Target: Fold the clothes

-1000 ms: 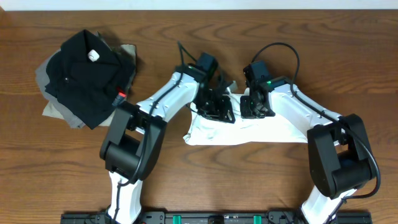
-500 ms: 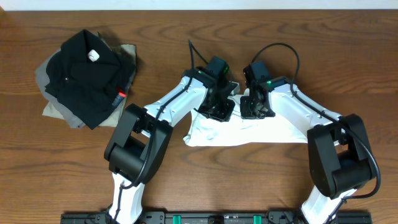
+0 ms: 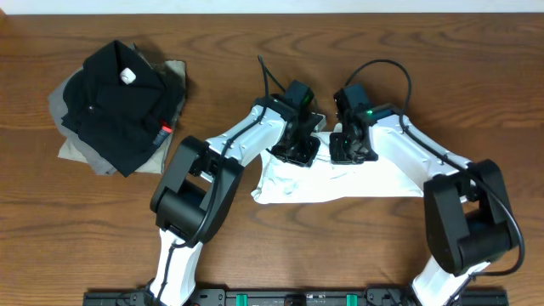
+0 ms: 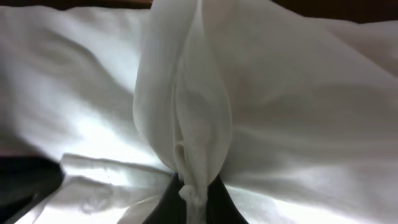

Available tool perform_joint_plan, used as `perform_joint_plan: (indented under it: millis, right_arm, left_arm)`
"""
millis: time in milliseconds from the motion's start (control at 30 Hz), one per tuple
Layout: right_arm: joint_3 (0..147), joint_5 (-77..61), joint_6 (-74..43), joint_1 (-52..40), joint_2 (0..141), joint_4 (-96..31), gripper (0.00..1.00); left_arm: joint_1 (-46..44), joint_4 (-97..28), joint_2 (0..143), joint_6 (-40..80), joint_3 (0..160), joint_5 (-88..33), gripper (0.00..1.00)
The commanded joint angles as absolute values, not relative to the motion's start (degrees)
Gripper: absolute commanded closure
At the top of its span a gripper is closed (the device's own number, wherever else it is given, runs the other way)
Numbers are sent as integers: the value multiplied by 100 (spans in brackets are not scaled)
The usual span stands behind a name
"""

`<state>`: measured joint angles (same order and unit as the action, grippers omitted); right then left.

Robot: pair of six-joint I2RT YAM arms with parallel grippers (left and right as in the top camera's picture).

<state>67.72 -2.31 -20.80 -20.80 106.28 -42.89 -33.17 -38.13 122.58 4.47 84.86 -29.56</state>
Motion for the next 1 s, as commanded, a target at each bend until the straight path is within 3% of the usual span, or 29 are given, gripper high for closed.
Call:
perform_joint_plan:
  millis: [0, 333, 967]
  right_arm:
    - [6783, -276, -2095, -2036, 10269, -4392, 99]
    - [6783, 56, -1223, -1835, 9594, -4504, 99]
    - [6805, 843, -904, -873, 9133, -5524, 99]
  left_arm:
    - [-3334, -3782, 12313, 528, 8453, -2886, 94]
    - [-3334, -3785, 12313, 528, 8453, -2886, 94]
    - [-3312, -3809, 12313, 528, 8453, -2888, 94]
